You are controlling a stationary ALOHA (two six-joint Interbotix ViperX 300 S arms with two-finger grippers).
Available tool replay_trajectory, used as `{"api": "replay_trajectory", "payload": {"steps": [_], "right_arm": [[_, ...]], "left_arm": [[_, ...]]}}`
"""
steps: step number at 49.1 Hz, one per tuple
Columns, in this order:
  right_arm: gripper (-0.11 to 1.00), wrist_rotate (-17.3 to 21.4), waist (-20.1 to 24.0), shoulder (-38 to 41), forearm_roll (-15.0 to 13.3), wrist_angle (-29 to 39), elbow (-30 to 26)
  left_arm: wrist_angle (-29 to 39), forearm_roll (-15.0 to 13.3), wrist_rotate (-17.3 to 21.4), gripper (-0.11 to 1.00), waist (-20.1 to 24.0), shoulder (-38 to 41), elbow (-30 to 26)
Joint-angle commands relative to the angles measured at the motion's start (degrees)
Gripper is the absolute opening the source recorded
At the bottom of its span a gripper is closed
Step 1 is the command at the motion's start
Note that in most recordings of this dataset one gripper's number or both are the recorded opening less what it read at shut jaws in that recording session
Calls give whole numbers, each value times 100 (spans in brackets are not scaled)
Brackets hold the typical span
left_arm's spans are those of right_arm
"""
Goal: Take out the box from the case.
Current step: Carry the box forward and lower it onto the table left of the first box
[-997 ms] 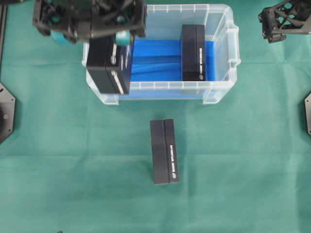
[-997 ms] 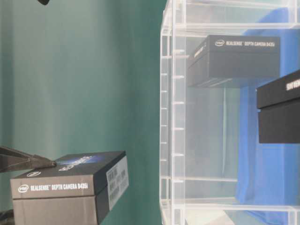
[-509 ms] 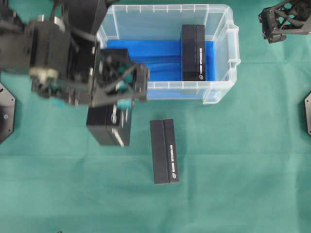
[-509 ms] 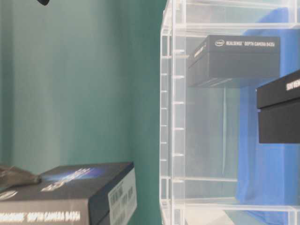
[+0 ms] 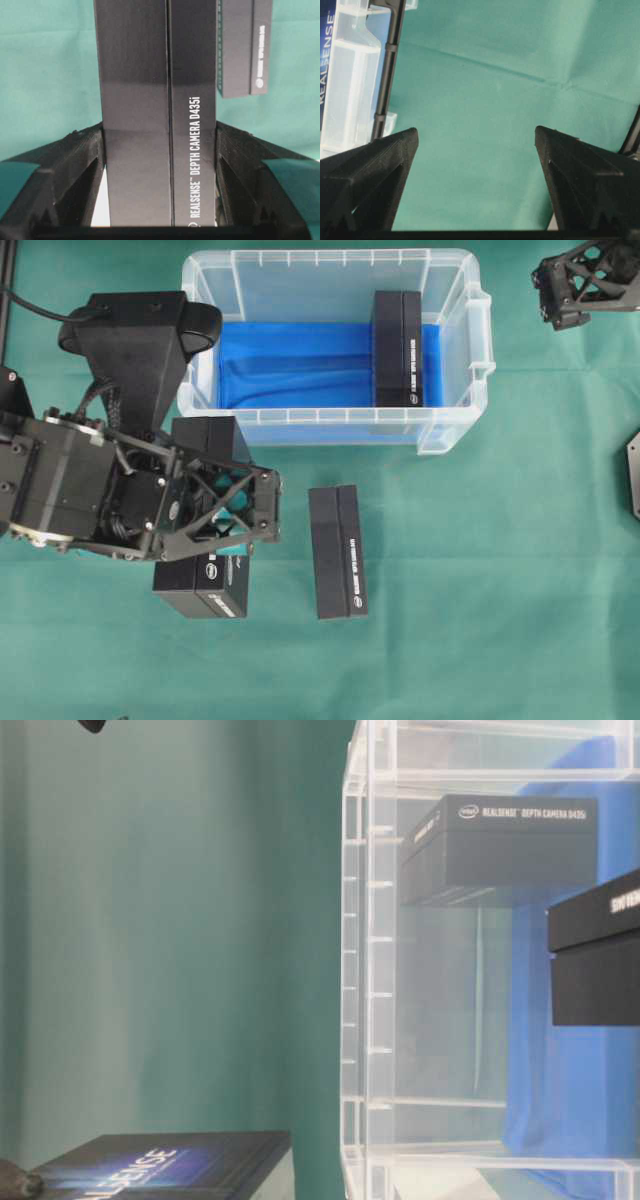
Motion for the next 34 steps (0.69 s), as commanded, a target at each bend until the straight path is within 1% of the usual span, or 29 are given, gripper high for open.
{"api": "replay_trajectory", "payload": {"steps": [1, 15, 23, 29, 34], "right_arm": [[91, -9, 9, -70, -18, -35, -62], [91, -9, 9, -70, -18, -26, -62], [91, -9, 9, -70, -9, -26, -62], [91, 0, 9, -70, -9, -26, -62], [91, 0, 9, -70, -9, -26, -62]], "left_arm": [[9, 26, -9, 61, -18, -176, -62], [-44, 26, -9, 61, -44, -229, 220], [-123, 26, -18, 61, -123, -237, 589], [-475, 35, -18, 61, -185, -264, 1090], [-1134, 123, -35, 61, -237, -316, 1652]]}}
